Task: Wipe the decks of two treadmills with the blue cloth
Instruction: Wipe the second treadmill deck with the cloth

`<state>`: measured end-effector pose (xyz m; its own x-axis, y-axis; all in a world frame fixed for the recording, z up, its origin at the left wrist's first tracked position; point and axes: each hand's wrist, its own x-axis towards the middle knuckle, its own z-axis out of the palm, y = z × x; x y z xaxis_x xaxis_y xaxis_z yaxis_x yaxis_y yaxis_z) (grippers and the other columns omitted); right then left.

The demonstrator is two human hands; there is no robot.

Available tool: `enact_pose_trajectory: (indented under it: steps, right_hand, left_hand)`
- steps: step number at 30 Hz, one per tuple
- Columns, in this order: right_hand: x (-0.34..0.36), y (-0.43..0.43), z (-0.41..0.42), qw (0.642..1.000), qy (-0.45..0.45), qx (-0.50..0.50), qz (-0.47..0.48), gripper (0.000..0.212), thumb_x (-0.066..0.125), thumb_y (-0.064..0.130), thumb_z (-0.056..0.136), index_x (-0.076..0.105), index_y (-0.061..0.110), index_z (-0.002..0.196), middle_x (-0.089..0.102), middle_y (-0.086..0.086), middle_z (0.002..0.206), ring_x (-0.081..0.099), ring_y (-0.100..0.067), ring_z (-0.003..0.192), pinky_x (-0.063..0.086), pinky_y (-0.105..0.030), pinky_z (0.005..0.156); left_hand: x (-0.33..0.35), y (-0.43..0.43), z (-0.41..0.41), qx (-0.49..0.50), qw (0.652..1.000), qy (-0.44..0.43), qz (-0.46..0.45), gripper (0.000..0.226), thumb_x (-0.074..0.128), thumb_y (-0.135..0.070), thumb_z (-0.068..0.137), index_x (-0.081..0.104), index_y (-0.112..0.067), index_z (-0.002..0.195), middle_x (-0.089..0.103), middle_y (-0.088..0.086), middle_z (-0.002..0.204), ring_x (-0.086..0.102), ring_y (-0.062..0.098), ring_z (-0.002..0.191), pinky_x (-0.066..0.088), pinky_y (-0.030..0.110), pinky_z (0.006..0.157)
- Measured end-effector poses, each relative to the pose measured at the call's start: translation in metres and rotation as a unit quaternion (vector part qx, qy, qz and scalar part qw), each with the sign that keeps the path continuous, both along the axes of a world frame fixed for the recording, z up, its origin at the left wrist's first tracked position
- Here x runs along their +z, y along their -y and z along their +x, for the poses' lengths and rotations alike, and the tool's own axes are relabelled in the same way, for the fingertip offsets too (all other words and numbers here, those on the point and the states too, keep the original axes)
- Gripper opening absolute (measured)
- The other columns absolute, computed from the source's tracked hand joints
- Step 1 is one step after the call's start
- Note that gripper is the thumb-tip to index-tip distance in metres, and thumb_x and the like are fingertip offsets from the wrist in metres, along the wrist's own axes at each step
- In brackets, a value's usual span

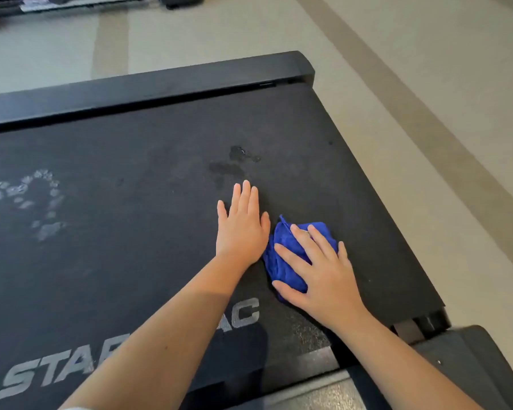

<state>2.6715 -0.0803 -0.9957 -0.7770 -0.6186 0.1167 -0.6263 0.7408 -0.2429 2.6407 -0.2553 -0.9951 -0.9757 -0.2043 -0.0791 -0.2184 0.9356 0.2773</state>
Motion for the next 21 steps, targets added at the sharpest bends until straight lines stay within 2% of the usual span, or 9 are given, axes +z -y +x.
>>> enact_pose_trajectory:
  steps: [3,5,7,11,13,16,18,21]
  right_hand:
    - [-0.004,-0.001,-0.027,0.999,-0.03,0.029,0.005,0.055,0.043,0.059,0.08,0.06,0.03,0.123,0.051,-0.003,0.138,0.044,-0.028,0.129,0.043,-0.062,0.087]
    - [-0.008,-0.002,-0.053,0.998,-0.044,0.032,-0.017,0.054,0.044,0.058,0.08,0.061,0.029,0.122,0.052,-0.003,0.136,0.045,-0.028,0.128,0.044,-0.06,0.087]
    - [-0.01,0.002,-0.091,0.997,-0.061,0.012,-0.042,0.053,0.046,0.056,0.079,0.064,0.027,0.118,0.054,-0.006,0.134,0.049,-0.031,0.124,0.047,-0.058,0.083]
    - [-0.017,0.02,-0.179,0.993,-0.087,-0.045,-0.062,0.056,0.045,0.056,0.077,0.067,0.021,0.114,0.057,-0.011,0.13,0.052,-0.038,0.118,0.048,-0.059,0.08]
    - [-0.015,0.032,-0.227,0.992,-0.083,-0.067,-0.073,0.062,0.042,0.06,0.076,0.065,0.021,0.118,0.054,-0.012,0.133,0.049,-0.04,0.12,0.045,-0.058,0.088]
    - [-0.005,0.044,-0.291,0.992,-0.009,-0.109,-0.063,0.064,0.05,0.064,0.079,0.051,0.029,0.133,0.038,-0.005,0.146,0.031,-0.032,0.132,0.033,-0.044,0.104]
    - [-0.001,0.046,-0.31,0.992,0.022,-0.109,-0.053,0.063,0.058,0.06,0.079,0.047,0.031,0.135,0.035,-0.002,0.146,0.028,-0.028,0.132,0.032,-0.041,0.102]
    - [-0.003,0.033,-0.287,0.994,-0.009,-0.088,-0.061,0.065,0.062,0.062,0.073,0.055,0.028,0.128,0.043,-0.003,0.138,0.033,-0.029,0.128,0.04,-0.043,0.095]
  left_hand:
    - [-0.006,0.003,-0.001,0.0,1.0,-0.012,0.004,0.055,0.023,-0.035,0.099,0.011,-0.013,0.148,0.0,0.001,0.156,-0.008,0.015,0.142,0.002,0.045,0.113]
    - [-0.007,0.004,-0.001,-0.002,1.0,-0.006,0.005,0.064,0.012,-0.046,0.092,0.01,-0.013,0.148,-0.002,0.0,0.156,-0.01,0.014,0.142,0.0,0.044,0.113]
    - [-0.009,0.004,-0.001,-0.002,1.0,0.004,-0.003,0.077,0.002,-0.053,0.082,0.006,-0.014,0.148,-0.007,-0.001,0.156,-0.014,0.012,0.141,-0.003,0.043,0.112]
    - [-0.008,0.004,0.001,0.007,1.0,0.019,-0.017,0.078,0.001,-0.056,0.082,0.004,-0.016,0.148,-0.012,-0.004,0.154,-0.018,0.011,0.14,-0.005,0.043,0.112]
    - [-0.004,0.005,0.001,0.011,0.999,0.028,-0.016,0.076,0.001,-0.056,0.083,0.001,-0.018,0.148,-0.016,-0.006,0.153,-0.022,0.01,0.138,-0.007,0.042,0.112]
    - [-0.002,0.004,0.002,0.014,0.999,0.035,-0.017,0.074,-0.001,-0.057,0.083,-0.006,-0.021,0.147,-0.024,-0.01,0.15,-0.03,0.006,0.134,-0.012,0.04,0.111]
    - [-0.001,0.003,0.002,0.016,0.999,0.031,-0.012,0.072,0.0,-0.058,0.083,-0.008,-0.023,0.146,-0.025,-0.011,0.149,-0.032,0.004,0.133,-0.014,0.038,0.11]
    - [-0.002,0.002,0.003,0.012,0.999,0.027,-0.013,0.072,0.001,-0.058,0.083,-0.007,-0.024,0.146,-0.023,-0.011,0.15,-0.03,0.004,0.134,-0.015,0.037,0.11]
